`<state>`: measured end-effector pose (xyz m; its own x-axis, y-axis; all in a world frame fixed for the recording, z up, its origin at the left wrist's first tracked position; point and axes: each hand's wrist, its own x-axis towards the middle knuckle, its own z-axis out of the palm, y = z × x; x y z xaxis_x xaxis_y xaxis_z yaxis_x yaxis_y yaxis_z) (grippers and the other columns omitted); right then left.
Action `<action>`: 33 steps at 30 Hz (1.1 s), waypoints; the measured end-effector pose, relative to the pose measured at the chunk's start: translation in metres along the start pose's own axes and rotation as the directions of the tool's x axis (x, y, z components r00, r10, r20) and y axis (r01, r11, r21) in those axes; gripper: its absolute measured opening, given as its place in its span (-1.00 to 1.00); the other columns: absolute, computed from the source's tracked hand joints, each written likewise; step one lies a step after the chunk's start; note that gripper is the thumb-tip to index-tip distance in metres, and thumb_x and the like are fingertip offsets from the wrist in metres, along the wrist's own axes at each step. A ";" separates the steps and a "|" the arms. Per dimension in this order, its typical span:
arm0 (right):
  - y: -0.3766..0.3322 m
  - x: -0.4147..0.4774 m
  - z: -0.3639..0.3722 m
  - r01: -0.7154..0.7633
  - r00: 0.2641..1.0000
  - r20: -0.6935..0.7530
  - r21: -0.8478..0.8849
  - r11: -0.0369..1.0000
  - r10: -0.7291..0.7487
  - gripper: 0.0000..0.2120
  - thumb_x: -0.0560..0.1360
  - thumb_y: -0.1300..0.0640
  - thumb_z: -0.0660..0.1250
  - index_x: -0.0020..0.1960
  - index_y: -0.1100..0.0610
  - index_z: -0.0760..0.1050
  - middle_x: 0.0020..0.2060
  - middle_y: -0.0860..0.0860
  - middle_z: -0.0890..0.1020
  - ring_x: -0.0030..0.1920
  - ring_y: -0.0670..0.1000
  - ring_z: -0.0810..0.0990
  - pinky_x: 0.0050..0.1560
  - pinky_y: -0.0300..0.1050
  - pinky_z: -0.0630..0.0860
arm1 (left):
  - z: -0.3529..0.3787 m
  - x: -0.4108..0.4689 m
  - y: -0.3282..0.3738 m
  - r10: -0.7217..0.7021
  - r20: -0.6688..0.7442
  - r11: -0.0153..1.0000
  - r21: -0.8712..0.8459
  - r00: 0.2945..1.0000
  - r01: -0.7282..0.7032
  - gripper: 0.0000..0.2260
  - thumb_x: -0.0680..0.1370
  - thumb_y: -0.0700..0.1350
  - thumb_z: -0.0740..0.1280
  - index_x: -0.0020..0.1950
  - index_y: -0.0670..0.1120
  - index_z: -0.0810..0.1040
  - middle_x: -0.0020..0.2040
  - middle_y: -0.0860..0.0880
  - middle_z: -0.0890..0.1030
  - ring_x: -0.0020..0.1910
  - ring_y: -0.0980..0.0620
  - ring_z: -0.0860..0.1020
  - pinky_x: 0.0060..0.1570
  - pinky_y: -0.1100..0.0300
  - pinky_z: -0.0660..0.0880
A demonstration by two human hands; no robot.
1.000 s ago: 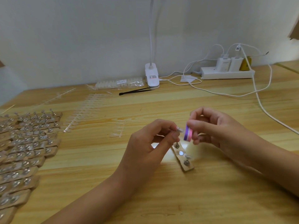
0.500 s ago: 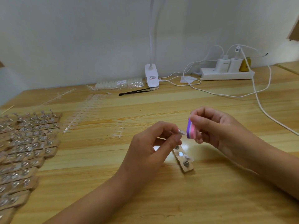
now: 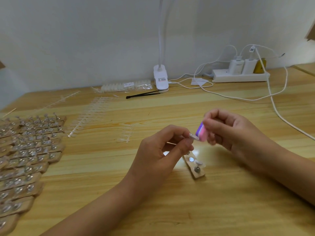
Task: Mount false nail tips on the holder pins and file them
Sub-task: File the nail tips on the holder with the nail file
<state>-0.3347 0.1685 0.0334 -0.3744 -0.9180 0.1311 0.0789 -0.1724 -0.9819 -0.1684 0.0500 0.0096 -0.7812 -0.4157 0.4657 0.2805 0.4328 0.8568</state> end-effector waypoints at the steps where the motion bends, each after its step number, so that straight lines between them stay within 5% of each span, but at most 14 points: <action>1: 0.001 0.001 -0.003 0.000 0.997 -0.073 0.033 0.999 0.002 -0.84 0.34 0.00 0.47 -0.16 0.05 0.59 -0.30 0.06 0.67 -0.35 -0.06 0.50 -0.30 -0.31 0.52 | 0.000 0.000 0.000 -0.003 -0.005 1.000 -0.005 1.000 0.003 -0.93 0.56 -0.04 0.34 0.01 0.05 0.59 -0.15 0.05 0.65 -0.10 0.02 0.68 -0.08 0.24 0.57; 6: 0.001 -0.002 0.001 0.012 0.991 0.132 0.077 0.997 -0.022 -0.85 0.43 -0.01 0.48 -0.09 0.05 0.61 -0.28 0.01 0.66 -0.34 -0.11 0.56 -0.26 -0.29 0.54 | -0.001 0.001 0.001 0.001 -0.011 1.000 -0.015 1.000 -0.002 -0.92 0.55 -0.04 0.34 0.02 0.04 0.60 -0.14 0.06 0.65 -0.12 0.06 0.67 -0.09 0.25 0.57; 10: 0.003 0.003 -0.006 -0.012 0.993 -0.120 0.077 0.997 0.022 -0.84 0.38 0.02 0.48 -0.14 0.08 0.59 -0.31 0.03 0.67 -0.34 -0.07 0.49 -0.31 -0.34 0.51 | -0.001 0.000 0.001 -0.016 -0.012 1.000 -0.027 1.000 0.016 -0.93 0.55 -0.06 0.36 0.02 0.01 0.60 -0.17 0.05 0.65 -0.11 0.02 0.67 -0.08 0.24 0.57; 14: 0.003 -0.002 0.004 0.001 0.995 0.103 0.059 0.998 -0.007 -0.81 0.40 -0.02 0.49 -0.09 0.07 0.61 -0.30 0.02 0.66 -0.35 -0.10 0.56 -0.27 -0.29 0.54 | -0.002 0.001 0.000 -0.016 -0.018 1.000 -0.023 1.000 0.016 -0.92 0.56 -0.16 0.36 0.00 0.02 0.60 -0.18 0.05 0.65 -0.13 0.06 0.67 -0.10 0.27 0.56; 18: 0.001 0.001 -0.004 -0.023 0.995 -0.094 0.040 0.999 0.027 -0.81 0.37 0.03 0.42 -0.09 0.12 0.56 -0.31 0.02 0.67 -0.34 -0.08 0.50 -0.30 -0.33 0.52 | -0.001 0.000 0.001 -0.019 -0.007 1.000 -0.022 1.000 0.019 -0.94 0.56 -0.10 0.36 0.01 0.02 0.59 -0.17 0.04 0.65 -0.12 0.04 0.67 -0.08 0.26 0.56; 22: 0.001 -0.003 0.003 0.028 0.992 0.125 0.042 0.999 -0.033 -0.82 0.43 0.00 0.47 -0.06 0.07 0.59 -0.27 0.03 0.67 -0.32 -0.10 0.57 -0.24 -0.28 0.55 | -0.001 0.001 0.002 -0.008 -0.010 1.000 -0.021 1.000 0.008 -0.93 0.55 -0.05 0.36 0.01 0.05 0.60 -0.17 0.06 0.66 -0.15 0.07 0.66 -0.09 0.28 0.56; 26: 0.002 0.001 -0.006 0.012 0.997 -0.082 0.031 0.999 -0.010 -0.78 0.36 0.00 0.46 -0.09 0.11 0.56 -0.30 0.05 0.67 -0.34 -0.08 0.51 -0.28 -0.32 0.51 | -0.002 0.000 0.001 -0.011 -0.019 0.999 -0.037 1.000 0.011 -0.92 0.54 -0.02 0.35 0.00 0.06 0.60 -0.18 0.05 0.66 -0.13 0.04 0.67 -0.10 0.27 0.56; 30: 0.003 -0.003 0.003 0.032 0.993 0.111 0.063 0.997 -0.039 -0.83 0.41 -0.01 0.49 -0.07 0.04 0.61 -0.28 0.03 0.67 -0.33 -0.10 0.57 -0.25 -0.29 0.54 | -0.002 0.001 0.001 -0.008 -0.025 0.999 -0.039 1.000 0.007 -0.92 0.54 -0.02 0.35 0.00 0.04 0.60 -0.18 0.05 0.66 -0.15 0.06 0.66 -0.10 0.27 0.56; 33: 0.001 0.001 -0.003 -0.016 0.996 -0.092 0.021 1.000 0.018 -0.79 0.35 0.00 0.45 -0.11 0.10 0.57 -0.32 0.02 0.67 -0.35 -0.10 0.52 -0.29 -0.33 0.52 | -0.001 0.000 0.000 -0.018 -0.014 0.999 -0.040 1.000 0.017 -0.92 0.54 -0.03 0.34 0.00 0.05 0.59 -0.18 0.08 0.65 -0.13 0.05 0.67 -0.09 0.26 0.56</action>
<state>-0.3380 0.1682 0.0320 -0.4560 -0.8843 0.1003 0.1045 -0.1651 -0.9807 -0.1676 0.0495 0.0101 -0.7783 -0.4345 0.4534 0.2890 0.3932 0.8729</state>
